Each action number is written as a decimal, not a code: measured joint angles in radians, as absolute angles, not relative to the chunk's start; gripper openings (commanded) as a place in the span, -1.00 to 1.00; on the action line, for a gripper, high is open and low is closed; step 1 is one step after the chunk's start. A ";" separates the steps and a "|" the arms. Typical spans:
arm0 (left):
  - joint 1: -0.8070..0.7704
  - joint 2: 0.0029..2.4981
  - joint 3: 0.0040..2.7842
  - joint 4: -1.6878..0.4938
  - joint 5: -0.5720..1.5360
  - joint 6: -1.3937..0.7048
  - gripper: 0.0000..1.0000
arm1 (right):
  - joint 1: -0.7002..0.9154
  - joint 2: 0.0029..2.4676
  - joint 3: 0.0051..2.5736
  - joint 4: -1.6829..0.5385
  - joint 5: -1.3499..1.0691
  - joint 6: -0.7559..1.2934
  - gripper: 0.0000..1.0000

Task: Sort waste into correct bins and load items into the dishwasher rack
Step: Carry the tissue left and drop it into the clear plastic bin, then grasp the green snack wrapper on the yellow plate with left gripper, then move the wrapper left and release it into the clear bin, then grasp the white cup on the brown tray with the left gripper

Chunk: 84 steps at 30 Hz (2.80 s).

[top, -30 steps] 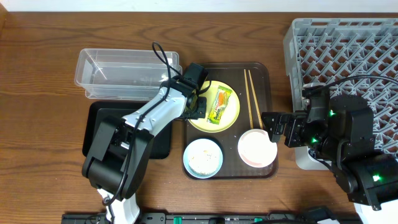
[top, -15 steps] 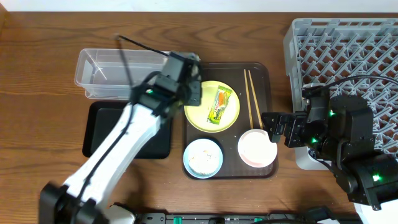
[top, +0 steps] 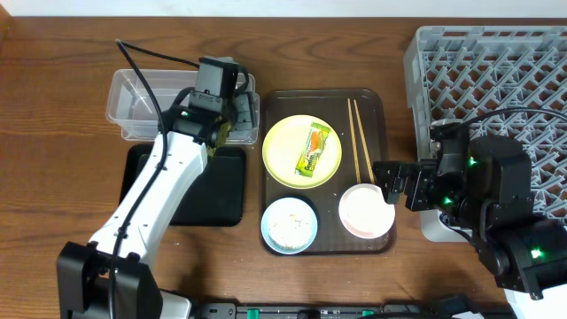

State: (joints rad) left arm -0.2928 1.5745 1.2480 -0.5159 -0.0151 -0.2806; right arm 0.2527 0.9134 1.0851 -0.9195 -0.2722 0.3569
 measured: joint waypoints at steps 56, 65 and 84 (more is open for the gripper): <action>-0.297 1.561 1.254 -0.508 0.058 -0.134 -0.81 | 0.253 0.913 1.085 -0.983 -0.245 0.357 0.99; -0.217 1.585 1.254 -0.514 0.088 -0.133 0.40 | 0.253 0.913 1.085 -0.983 -0.245 0.356 0.98; -0.711 1.443 1.256 -0.739 0.269 -0.223 0.16 | 0.252 0.909 1.085 -0.975 -0.191 0.387 0.98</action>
State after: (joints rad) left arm -0.7109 1.4429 1.2560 -0.7395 0.2691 -0.2226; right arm 0.2523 0.9092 1.0855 -0.9749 -0.1905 0.3870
